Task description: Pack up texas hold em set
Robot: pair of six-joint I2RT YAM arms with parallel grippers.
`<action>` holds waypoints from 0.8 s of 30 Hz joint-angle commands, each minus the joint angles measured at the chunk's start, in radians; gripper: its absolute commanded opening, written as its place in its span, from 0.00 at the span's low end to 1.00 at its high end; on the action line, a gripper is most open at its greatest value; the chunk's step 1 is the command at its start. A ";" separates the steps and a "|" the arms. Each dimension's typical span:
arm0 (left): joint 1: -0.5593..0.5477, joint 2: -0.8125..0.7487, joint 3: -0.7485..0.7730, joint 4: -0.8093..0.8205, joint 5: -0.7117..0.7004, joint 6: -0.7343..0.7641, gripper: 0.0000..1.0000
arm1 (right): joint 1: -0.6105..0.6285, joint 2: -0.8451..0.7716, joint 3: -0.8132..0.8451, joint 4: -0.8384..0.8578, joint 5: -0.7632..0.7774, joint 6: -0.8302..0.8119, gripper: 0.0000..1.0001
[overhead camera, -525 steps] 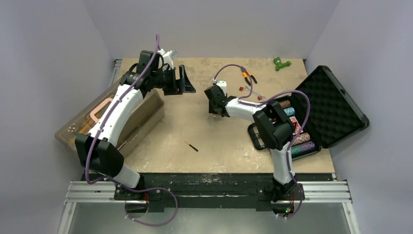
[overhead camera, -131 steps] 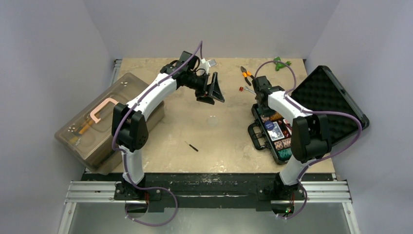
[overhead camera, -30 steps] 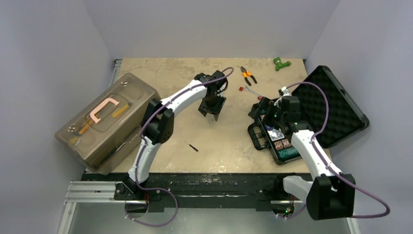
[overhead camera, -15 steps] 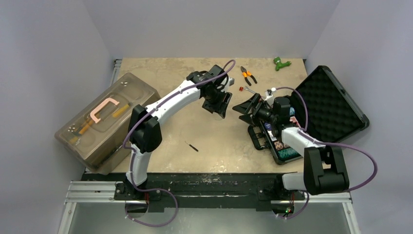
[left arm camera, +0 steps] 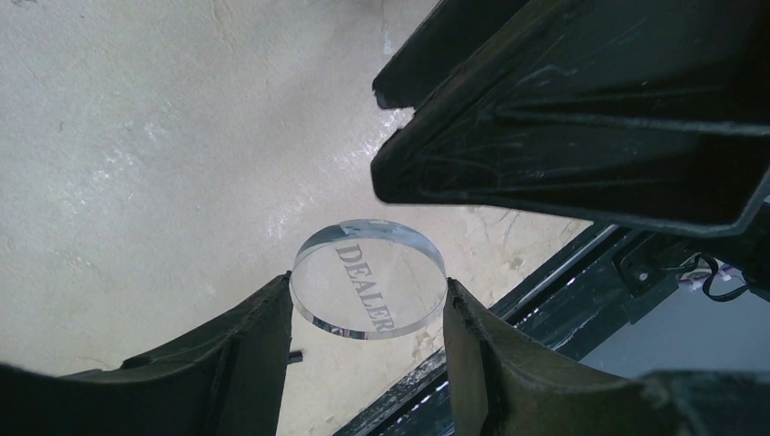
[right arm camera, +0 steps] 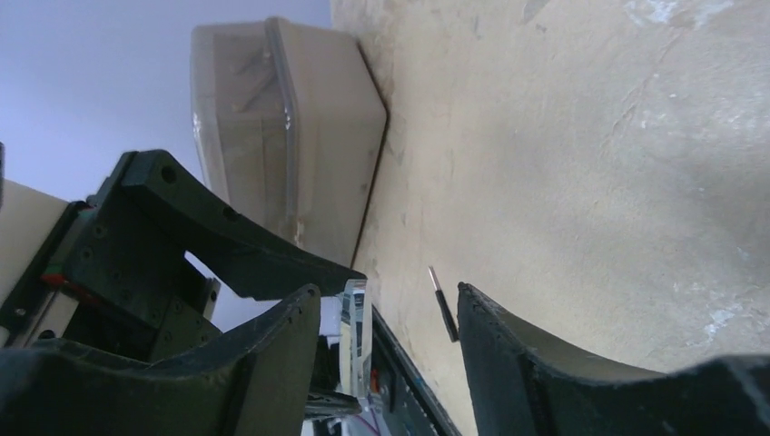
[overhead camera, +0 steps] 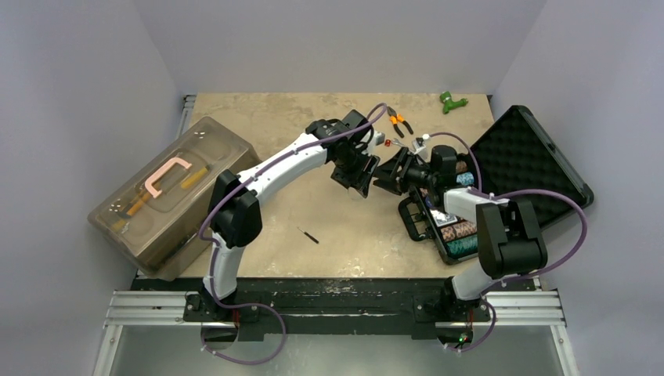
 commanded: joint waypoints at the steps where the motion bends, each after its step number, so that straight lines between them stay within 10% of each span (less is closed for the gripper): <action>1: -0.011 -0.047 0.009 0.024 0.036 0.017 0.00 | 0.024 0.042 0.075 -0.051 -0.158 -0.105 0.52; 16: -0.039 -0.017 0.024 0.004 0.009 0.040 0.00 | 0.077 0.096 0.125 -0.300 -0.291 -0.319 0.27; 19: -0.042 -0.011 0.026 0.001 0.005 0.043 0.00 | 0.073 0.085 0.128 -0.357 -0.293 -0.368 0.53; 24: -0.048 -0.002 0.027 -0.002 0.000 0.047 0.00 | 0.031 0.043 0.136 -0.370 -0.255 -0.366 0.60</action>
